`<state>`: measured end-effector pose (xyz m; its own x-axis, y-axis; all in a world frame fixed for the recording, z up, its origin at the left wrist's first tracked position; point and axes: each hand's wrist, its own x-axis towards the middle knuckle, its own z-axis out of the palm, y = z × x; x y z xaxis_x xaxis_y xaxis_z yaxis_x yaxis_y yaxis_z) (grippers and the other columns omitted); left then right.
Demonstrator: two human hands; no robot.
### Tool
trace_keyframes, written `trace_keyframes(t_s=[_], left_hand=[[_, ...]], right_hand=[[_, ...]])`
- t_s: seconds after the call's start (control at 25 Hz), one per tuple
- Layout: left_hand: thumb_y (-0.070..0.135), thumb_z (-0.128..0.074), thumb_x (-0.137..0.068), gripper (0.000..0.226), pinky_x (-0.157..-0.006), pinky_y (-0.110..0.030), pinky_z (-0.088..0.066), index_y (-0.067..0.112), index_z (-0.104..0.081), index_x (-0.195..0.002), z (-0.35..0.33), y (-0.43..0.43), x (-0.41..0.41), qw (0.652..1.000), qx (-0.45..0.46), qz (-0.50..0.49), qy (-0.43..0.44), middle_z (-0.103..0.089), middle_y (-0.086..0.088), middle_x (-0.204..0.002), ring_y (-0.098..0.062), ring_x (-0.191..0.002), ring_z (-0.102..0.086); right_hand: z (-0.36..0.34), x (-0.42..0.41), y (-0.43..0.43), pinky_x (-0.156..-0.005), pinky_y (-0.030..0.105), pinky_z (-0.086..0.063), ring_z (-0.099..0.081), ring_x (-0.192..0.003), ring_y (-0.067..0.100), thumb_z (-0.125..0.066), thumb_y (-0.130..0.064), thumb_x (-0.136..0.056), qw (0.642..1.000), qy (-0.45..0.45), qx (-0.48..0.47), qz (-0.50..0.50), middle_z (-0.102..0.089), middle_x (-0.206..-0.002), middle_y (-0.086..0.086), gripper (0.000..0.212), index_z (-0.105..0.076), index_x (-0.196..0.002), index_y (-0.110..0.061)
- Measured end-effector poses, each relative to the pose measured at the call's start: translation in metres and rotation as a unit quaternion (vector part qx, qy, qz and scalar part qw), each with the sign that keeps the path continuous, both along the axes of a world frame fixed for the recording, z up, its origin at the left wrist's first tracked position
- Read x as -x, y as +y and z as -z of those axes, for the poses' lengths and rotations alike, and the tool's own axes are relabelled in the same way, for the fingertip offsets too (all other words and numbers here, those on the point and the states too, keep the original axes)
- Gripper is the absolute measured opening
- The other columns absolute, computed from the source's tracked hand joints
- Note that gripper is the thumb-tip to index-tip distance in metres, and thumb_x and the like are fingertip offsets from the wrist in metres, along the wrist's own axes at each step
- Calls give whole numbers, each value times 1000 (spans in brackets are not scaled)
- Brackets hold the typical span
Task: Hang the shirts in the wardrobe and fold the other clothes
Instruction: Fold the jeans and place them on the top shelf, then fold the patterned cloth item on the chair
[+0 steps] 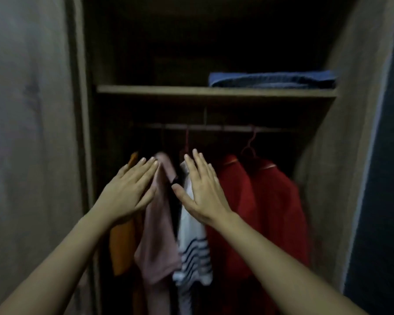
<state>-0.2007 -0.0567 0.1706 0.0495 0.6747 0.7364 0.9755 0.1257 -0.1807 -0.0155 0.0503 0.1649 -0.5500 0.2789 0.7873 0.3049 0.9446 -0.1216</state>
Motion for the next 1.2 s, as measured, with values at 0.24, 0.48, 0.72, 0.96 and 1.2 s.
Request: trace_keyframes(t_s=[0.24,0.48,0.72,0.96,1.2], left_hand=[[42,-30,-89,63,-99,-49,-41,5,-41,-139,191,-189,44,959,166,-175,-149,-44,-11,-143,-29,-131,-44],[51,-13,-88,73,-111,-40,-25,9,-19,-148,362,-361,45,865,265,-270,-330,-21,-9,-155,-26,-143,-22],[17,-52,-93,60,-110,-39,-30,3,-26,-145,522,-478,21,782,301,-311,-449,-29,-17,-151,-32,-137,-34],[4,-37,-95,61,-113,-36,-26,17,-13,-150,673,-532,-2,699,462,-330,-435,-17,-5,-157,-24,-142,-23],[19,-48,-95,52,-100,-50,-40,26,-29,-143,763,-565,4,699,416,-423,-399,-27,2,-153,-31,-136,-32]], right_hand=[[171,92,-136,-118,35,-4,-3,-146,20,-13,-69,-82,972,-170,115,-114,-5,-158,10,86,-13,-149,-15],[332,121,-260,-113,28,4,-3,-146,22,-13,-70,-81,913,-323,161,-188,-5,-158,10,88,-17,-148,-13],[502,106,-337,-114,44,-20,-20,-142,32,0,-73,-81,812,-496,207,-226,-21,-154,18,97,-33,-143,-6],[650,87,-421,-108,39,-29,-30,-132,28,-11,-69,-77,721,-583,232,-294,-33,-146,12,88,-35,-140,-12],[751,73,-460,-110,42,-23,-11,-139,29,-63,-46,-77,675,-627,229,-314,-10,-154,3,85,-21,-145,-21]])
